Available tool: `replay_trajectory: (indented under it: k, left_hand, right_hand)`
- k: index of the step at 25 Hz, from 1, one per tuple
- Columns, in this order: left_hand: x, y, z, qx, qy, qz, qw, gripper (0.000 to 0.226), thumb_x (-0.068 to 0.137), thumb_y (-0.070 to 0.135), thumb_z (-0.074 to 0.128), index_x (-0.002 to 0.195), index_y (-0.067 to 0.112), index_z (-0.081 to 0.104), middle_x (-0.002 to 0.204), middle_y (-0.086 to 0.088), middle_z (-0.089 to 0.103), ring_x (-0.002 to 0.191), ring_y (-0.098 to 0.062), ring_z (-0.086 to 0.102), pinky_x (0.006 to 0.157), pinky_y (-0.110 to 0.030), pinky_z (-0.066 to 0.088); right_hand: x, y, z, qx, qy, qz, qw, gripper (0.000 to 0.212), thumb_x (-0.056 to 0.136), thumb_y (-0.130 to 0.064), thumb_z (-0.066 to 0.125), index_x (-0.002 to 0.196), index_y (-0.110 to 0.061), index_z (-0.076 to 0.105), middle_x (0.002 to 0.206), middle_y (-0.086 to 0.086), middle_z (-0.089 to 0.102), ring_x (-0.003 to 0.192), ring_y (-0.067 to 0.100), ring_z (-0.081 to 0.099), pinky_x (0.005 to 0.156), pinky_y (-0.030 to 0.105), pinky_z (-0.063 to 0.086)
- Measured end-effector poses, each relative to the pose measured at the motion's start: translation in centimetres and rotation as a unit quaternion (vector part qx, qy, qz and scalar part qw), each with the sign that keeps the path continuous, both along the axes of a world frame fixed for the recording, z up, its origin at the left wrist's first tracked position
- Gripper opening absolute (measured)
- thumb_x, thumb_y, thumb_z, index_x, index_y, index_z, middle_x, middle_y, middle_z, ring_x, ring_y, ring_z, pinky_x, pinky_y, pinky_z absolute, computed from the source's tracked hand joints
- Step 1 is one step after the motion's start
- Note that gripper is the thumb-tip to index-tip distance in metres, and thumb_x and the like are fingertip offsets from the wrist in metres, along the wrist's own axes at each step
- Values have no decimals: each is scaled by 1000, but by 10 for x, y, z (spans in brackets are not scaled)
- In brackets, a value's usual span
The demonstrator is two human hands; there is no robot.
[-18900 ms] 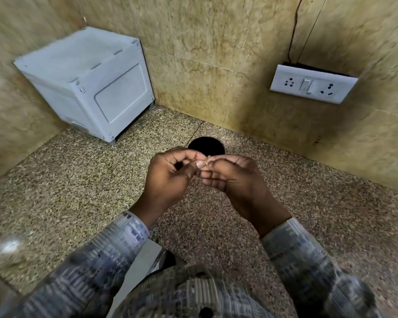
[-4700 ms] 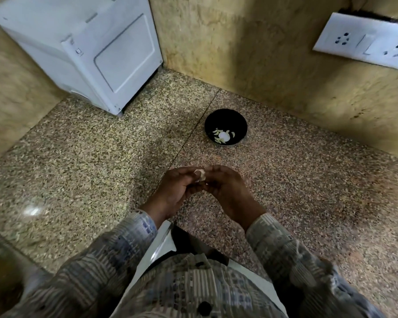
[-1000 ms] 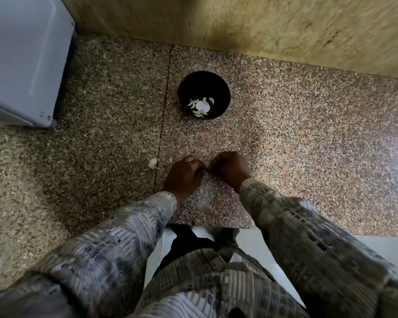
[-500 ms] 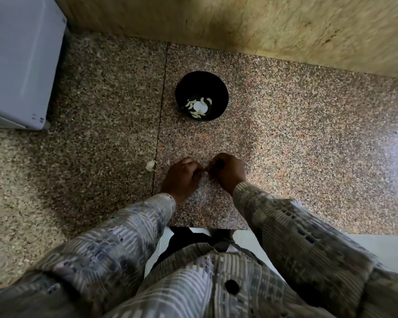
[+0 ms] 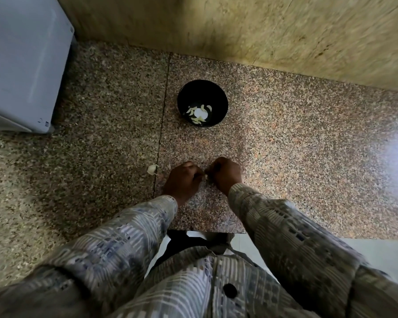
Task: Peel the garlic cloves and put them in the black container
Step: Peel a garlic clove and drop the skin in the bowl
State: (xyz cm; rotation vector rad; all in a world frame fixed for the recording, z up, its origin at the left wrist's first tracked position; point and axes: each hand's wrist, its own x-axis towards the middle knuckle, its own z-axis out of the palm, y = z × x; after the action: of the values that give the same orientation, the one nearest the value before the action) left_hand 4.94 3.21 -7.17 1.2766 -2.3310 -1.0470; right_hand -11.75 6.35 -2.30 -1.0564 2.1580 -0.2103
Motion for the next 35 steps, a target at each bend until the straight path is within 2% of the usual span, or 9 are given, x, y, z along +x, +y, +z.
replay_trajectory:
  k: [9,15,18,24,26,29,31,33,35]
  left_hand:
    - [-2,3,2,-7,-27,6,1000,11,90,20,68,92,17,78,97,-4,69,93,-27,65,80,-35,51]
    - [-1,-3,16,28,-8,-5,1000,5,91,19,72,91,19,76,93,-2,71,90,-23,66,76,-29,48]
    - [6,-9,43,91,56,43,993,5,94,22,72,93,20,77,85,4,75,77,-14,70,70,-28,56]
    - [-1,0,124,374,309,177,856,12,99,11,66,90,8,73,83,-6,76,75,-16,72,68,-30,59]
    - [-3,1,148,398,347,178,830,13,100,11,65,90,7,73,82,-6,74,74,-15,70,66,-27,57]
    - [-7,1,178,405,351,174,826,13,100,10,64,91,5,71,82,-9,72,73,-18,69,68,-30,58]
    - [-10,2,200,409,351,171,825,14,102,10,62,93,4,71,84,-10,74,76,-18,71,70,-31,60]
    - [-11,1,219,326,333,146,873,14,102,11,62,92,7,71,84,-7,77,79,-20,74,72,-34,62]
    - [-10,-2,236,192,312,105,925,11,99,10,65,91,11,72,81,-4,77,76,-20,76,71,-33,63]
  right_hand:
    - [5,7,0,13,18,41,999,16,98,-29,66,101,-16,75,100,11,75,95,30,71,83,35,57]
    - [2,18,13,-31,-122,-61,990,8,94,-21,74,87,-22,78,76,-1,74,66,13,67,71,32,60]
    - [11,22,32,-70,-240,-128,960,7,95,-9,70,92,-9,76,78,3,72,73,19,65,71,38,57]
    - [17,36,100,-163,-487,-236,825,10,98,1,63,106,2,68,94,16,70,88,25,68,84,38,58]
    - [19,39,121,-210,-441,-216,845,11,95,-2,68,105,3,70,95,16,73,90,26,70,89,44,58]
    - [10,40,152,-349,-109,-2,931,4,93,-10,76,95,-14,75,88,0,73,81,14,70,77,34,58]
    - [2,38,170,-430,78,186,880,3,96,-11,72,94,-14,72,90,0,67,83,16,64,73,28,52]
    - [3,40,185,-451,85,178,870,2,95,-11,72,95,-13,73,91,1,68,84,16,65,74,24,50]
    - [11,40,203,-415,-163,-26,895,5,92,-7,75,97,-9,75,92,5,75,85,16,71,75,24,54]
